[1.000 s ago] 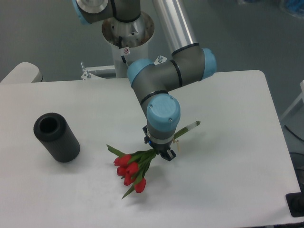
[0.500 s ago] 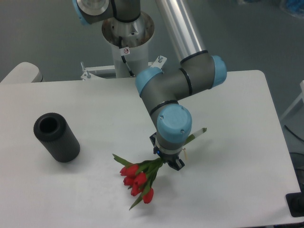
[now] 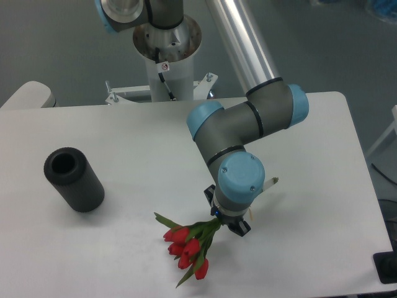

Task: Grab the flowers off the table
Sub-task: 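Lift the held tulips and carry them away from the black vase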

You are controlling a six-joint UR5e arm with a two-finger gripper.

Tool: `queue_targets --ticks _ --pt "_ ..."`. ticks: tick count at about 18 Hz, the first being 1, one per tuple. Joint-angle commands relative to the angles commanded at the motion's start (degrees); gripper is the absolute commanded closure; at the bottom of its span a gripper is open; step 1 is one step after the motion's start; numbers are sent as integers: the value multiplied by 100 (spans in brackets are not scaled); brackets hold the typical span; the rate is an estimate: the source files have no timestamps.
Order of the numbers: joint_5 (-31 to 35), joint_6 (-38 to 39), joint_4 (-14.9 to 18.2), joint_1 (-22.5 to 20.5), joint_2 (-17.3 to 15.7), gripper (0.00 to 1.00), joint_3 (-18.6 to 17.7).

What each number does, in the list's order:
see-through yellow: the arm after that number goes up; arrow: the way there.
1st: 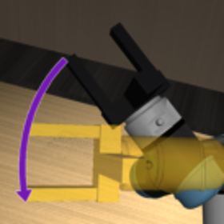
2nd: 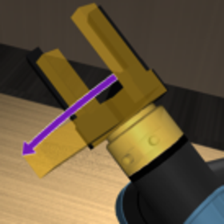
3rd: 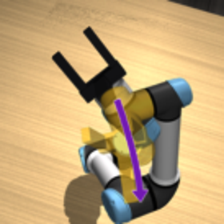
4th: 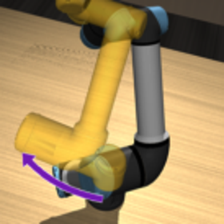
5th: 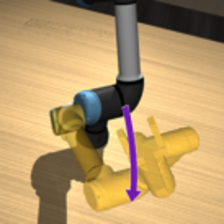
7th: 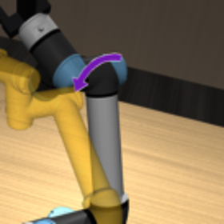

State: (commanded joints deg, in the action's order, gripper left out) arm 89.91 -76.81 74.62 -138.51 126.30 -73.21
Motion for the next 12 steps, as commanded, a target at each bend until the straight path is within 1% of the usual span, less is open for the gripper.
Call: queue_targets --ticks 12 --pt "18 0 -44 9 -9 81 -53"
